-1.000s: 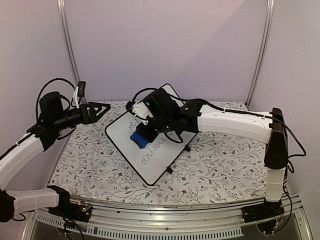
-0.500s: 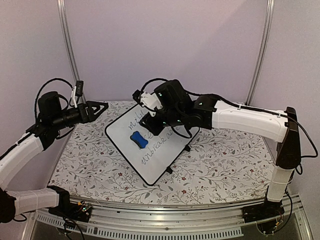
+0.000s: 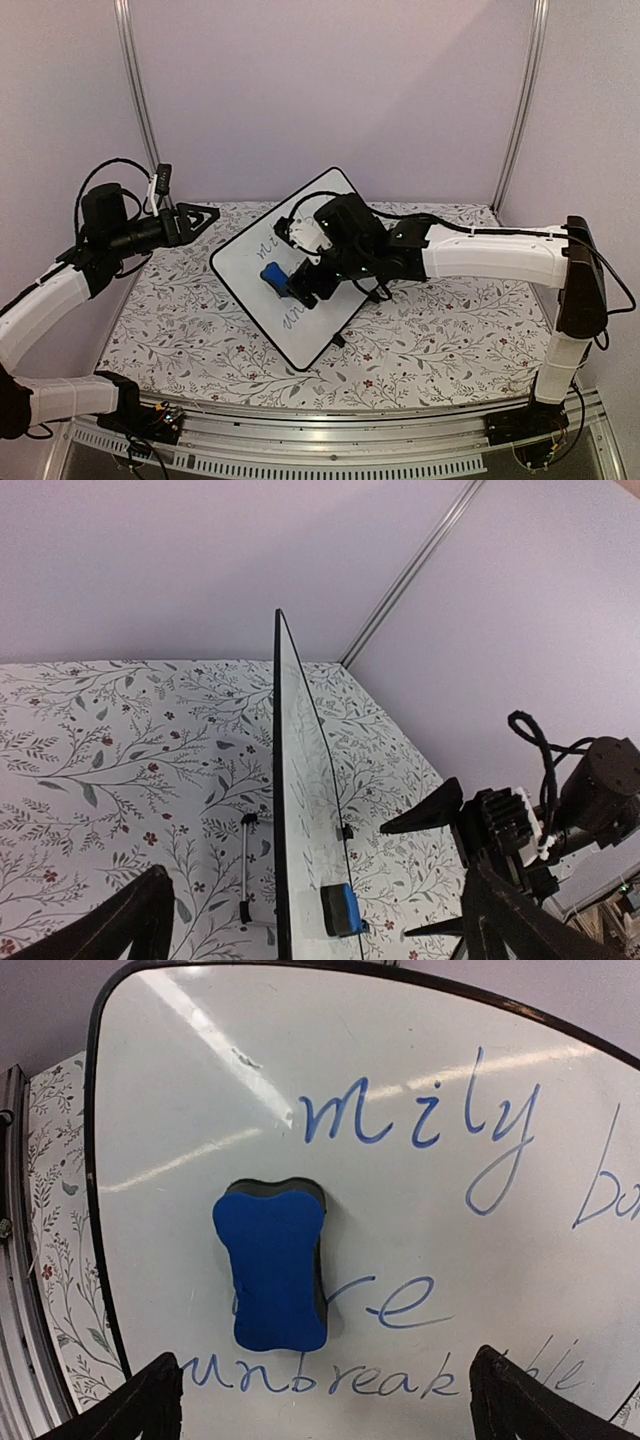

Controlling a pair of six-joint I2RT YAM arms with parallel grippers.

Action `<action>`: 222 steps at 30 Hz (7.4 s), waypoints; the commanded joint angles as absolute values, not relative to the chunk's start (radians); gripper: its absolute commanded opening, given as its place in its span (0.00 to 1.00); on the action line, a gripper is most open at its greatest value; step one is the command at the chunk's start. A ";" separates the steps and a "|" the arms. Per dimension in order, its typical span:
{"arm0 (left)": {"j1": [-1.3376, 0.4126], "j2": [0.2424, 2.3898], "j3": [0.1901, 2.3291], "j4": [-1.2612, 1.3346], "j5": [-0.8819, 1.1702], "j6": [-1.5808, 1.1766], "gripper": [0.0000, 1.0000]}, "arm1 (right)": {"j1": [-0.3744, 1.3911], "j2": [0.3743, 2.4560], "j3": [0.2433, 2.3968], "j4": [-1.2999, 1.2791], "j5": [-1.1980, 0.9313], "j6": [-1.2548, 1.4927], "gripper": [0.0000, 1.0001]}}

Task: Erase the whiteboard
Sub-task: Pick up the whiteboard eraser from the whiteboard, then hold the whiteboard at the center of the board.

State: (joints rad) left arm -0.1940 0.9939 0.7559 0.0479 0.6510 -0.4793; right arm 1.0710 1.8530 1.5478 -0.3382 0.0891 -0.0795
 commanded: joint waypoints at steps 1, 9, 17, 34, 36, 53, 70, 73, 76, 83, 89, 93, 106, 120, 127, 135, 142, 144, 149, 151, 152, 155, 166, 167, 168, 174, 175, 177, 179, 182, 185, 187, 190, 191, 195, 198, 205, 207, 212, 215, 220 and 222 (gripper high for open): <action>-0.181 0.995 0.758 0.054 0.649 -0.466 1.00 | 1.056 1.792 1.503 -0.244 0.132 -0.138 0.99; -0.179 0.991 0.760 0.040 0.620 -0.456 1.00 | 1.050 1.635 1.290 0.051 0.176 -0.092 0.99; -0.183 0.984 0.761 0.019 0.591 -0.449 1.00 | 1.048 1.620 1.219 0.147 0.016 -0.166 0.99; -0.183 0.989 0.762 0.014 0.573 -0.449 1.00 | 1.051 1.781 1.162 0.406 0.032 -0.183 0.97; -0.184 0.988 0.762 0.011 0.572 -0.449 1.00 | 1.059 1.803 1.169 0.421 0.039 -0.214 0.99; -0.183 1.020 0.766 0.012 0.586 -0.453 1.00 | 1.062 1.849 1.183 0.445 -0.039 -0.219 0.89; -0.183 0.979 0.761 0.017 0.582 -0.453 1.00 | 1.063 1.884 1.216 0.427 0.040 -0.203 0.86; -0.184 0.982 0.759 0.017 0.570 -0.454 1.00 | 1.063 1.904 1.228 0.429 0.038 -0.201 0.86; -0.184 0.989 0.764 0.008 0.575 -0.453 1.00 | 1.063 1.916 1.237 0.430 0.040 -0.197 0.85; -0.184 0.989 0.761 0.014 0.569 -0.453 1.00 | 1.063 1.948 1.253 0.441 0.047 -0.190 0.83; -0.184 0.994 0.761 0.014 0.571 -0.455 1.00 | 1.063 1.976 1.275 0.447 0.042 -0.196 0.75; -0.184 0.994 0.760 0.014 0.569 -0.455 1.00 | 1.063 1.983 1.279 0.452 0.025 -0.196 0.70; -0.184 0.986 0.760 0.014 0.564 -0.451 1.00 | 1.062 1.967 1.247 0.452 -0.029 -0.175 0.49; -0.184 0.996 0.759 0.015 0.566 -0.455 1.00 | 1.062 1.965 1.218 0.457 -0.063 -0.150 0.50; -0.184 0.994 0.758 0.017 0.567 -0.457 1.00 | 1.061 1.971 1.223 0.458 -0.064 -0.147 0.48; -0.184 0.989 0.758 0.017 0.565 -0.456 1.00 | 1.059 1.980 1.236 0.460 -0.059 -0.148 0.45; -0.184 0.989 0.757 0.017 0.566 -0.456 1.00 | 1.060 1.991 1.248 0.465 -0.057 -0.143 0.44; -0.184 0.989 0.757 0.016 0.566 -0.456 1.00 | 1.060 1.994 1.252 0.465 -0.054 -0.143 0.44; -0.184 0.989 0.757 0.017 0.565 -0.456 1.00 | 1.059 2.002 1.261 0.467 -0.049 -0.140 0.45; -0.184 0.989 0.757 0.018 0.566 -0.457 1.00 | 1.059 2.002 1.262 0.468 -0.048 -0.140 0.45; -0.184 0.989 0.756 0.018 0.565 -0.456 1.00 | 1.058 2.001 1.262 0.470 -0.046 -0.140 0.45; -0.184 0.993 0.757 0.018 0.568 -0.456 1.00 | 1.058 1.999 1.265 0.471 -0.044 -0.140 0.45; -0.184 0.991 0.756 0.019 0.567 -0.457 1.00 | 1.058 1.993 1.260 0.471 -0.030 -0.140 0.33; -0.184 0.991 0.756 0.020 0.567 -0.457 1.00 | 1.058 1.992 1.258 0.471 -0.032 -0.137 0.32; -0.184 0.992 0.755 0.021 0.568 -0.458 1.00 | 1.058 1.991 1.257 0.471 -0.033 -0.136 0.30; -0.183 0.996 0.755 0.021 0.571 -0.458 1.00 | 1.059 1.973 1.247 0.470 -0.025 -0.130 0.10; -0.184 0.996 0.755 0.021 0.571 -0.458 1.00 | 1.059 1.966 1.242 0.470 -0.023 -0.129 0.10; -0.184 0.997 0.755 0.021 0.572 -0.459 1.00 | 1.059 1.949 1.239 0.466 -0.018 -0.130 0.10; -0.184 0.999 0.755 0.023 0.572 -0.459 1.00 | 1.059 1.926 1.241 0.449 -0.011 -0.129 0.10; -0.184 1.002 0.755 0.023 0.573 -0.460 1.00 | 1.060 1.895 1.261 0.392 -0.006 -0.122 0.10; -0.183 1.004 0.755 0.023 0.575 -0.459 1.00 | 1.060 1.860 1.270 0.346 0.031 -0.118 0.11; -0.184 1.003 0.755 0.024 0.576 -0.460 1.00 | 1.059 1.842 1.272 0.331 0.038 -0.118 0.10; -0.184 1.005 0.755 0.024 0.577 -0.458 1.00 | 1.059 1.829 1.298 0.277 0.057 -0.117 0.10; -0.184 1.006 0.755 0.025 0.581 -0.457 1.00 | 1.059 1.827 1.314 0.251 0.065 -0.117 0.10; -0.185 1.008 0.755 0.023 0.583 -0.451 1.00 | 1.059 1.830 1.407 0.114 0.086 -0.120 0.10; -0.186 1.011 0.756 0.020 0.590 -0.445 1.00 | 1.059 1.834 1.477 0.012 0.099 -0.123 0.10; -0.192 1.021 0.756 0.019 0.613 -0.432 1.00 | 1.058 1.872 1.608 -0.190 0.089 -0.121 0.12; -0.193 1.024 0.757 0.019 0.611 -0.431 1.00 | 1.058 1.873 1.604 -0.192 0.083 -0.121 0.12; -0.198 1.041 0.759 0.017 0.628 -0.425 1.00 | 1.058 1.868 1.592 -0.184 0.075 -0.120 0.11; -0.199 1.048 0.765 0.007 0.622 -0.423 1.00 | 1.060 1.871 1.607 -0.191 0.069 -0.128 0.11; -0.206 1.031 0.763 0.003 0.597 -0.416 1.00 | 1.058 1.874 1.641 -0.237 0.060 -0.122 0.11; -0.210 1.033 0.762 0.003 0.594 -0.416 1.00 | 1.059 1.878 1.655 -0.261 0.055 -0.114 0.11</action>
State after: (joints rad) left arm -0.1986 1.0412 0.7559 0.0093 0.6075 -0.4339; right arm 1.0595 1.8656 1.6032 -0.2089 0.0700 -0.1272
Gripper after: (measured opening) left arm 0.996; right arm 0.261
